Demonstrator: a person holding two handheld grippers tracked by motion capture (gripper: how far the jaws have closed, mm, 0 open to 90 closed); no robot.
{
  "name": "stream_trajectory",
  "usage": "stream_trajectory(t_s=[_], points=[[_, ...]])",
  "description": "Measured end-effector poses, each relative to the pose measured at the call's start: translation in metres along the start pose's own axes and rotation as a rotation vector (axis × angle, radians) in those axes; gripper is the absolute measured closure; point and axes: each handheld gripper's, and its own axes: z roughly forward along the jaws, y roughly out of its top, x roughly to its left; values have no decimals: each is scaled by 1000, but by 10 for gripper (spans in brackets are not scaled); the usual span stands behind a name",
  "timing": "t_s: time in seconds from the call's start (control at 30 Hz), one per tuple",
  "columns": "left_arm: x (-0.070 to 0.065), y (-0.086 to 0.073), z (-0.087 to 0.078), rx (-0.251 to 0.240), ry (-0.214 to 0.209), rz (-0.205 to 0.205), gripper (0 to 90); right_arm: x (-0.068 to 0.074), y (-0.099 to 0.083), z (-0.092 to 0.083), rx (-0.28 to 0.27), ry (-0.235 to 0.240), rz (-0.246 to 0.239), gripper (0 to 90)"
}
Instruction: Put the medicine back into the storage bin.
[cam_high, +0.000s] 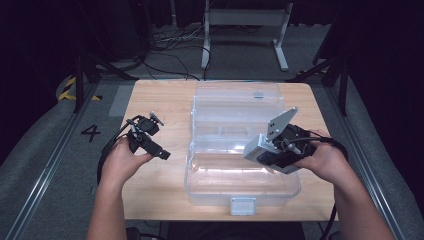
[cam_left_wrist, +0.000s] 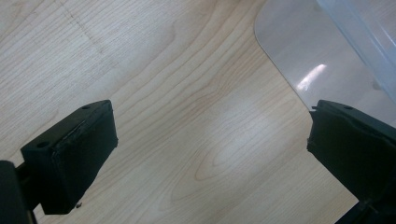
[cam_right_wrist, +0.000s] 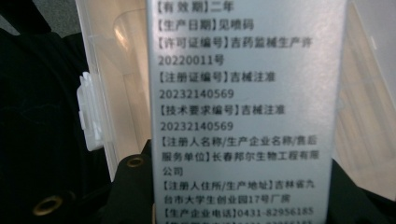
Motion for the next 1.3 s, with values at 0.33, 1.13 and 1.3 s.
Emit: stream_trajectory(t_s=[0.33,1.13,1.3], points=[[0,0,0,2,3,6,16,5,18,32,48,55,-47,568],[2,-1,1,6,-2,5,17,23,36,98,199,99,-132,567],[2,-1,1,4,0,-3,17,24,37,109,205,120,-132,567]])
